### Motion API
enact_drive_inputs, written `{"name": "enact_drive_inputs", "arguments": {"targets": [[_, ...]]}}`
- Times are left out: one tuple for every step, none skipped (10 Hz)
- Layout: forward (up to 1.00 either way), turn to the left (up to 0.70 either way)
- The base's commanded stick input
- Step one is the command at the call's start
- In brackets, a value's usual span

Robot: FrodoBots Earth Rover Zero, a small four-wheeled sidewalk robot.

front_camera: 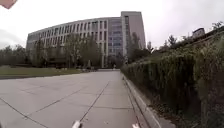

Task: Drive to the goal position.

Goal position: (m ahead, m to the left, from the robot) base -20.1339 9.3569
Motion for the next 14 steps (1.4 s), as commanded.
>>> {"name": "enact_drive_inputs", "arguments": {"targets": [[0.06,0.0],[0.07,0.0],[0.07,0.0],[0.07,0.0],[0.07,0.0],[0.07,0.0],[0.07,0.0],[0.07,0.0],[0.06,0.0],[0.06,0.0],[0.07,0.0],[0.07,0.0],[0.07,0.0],[0.07,0.0]]}}
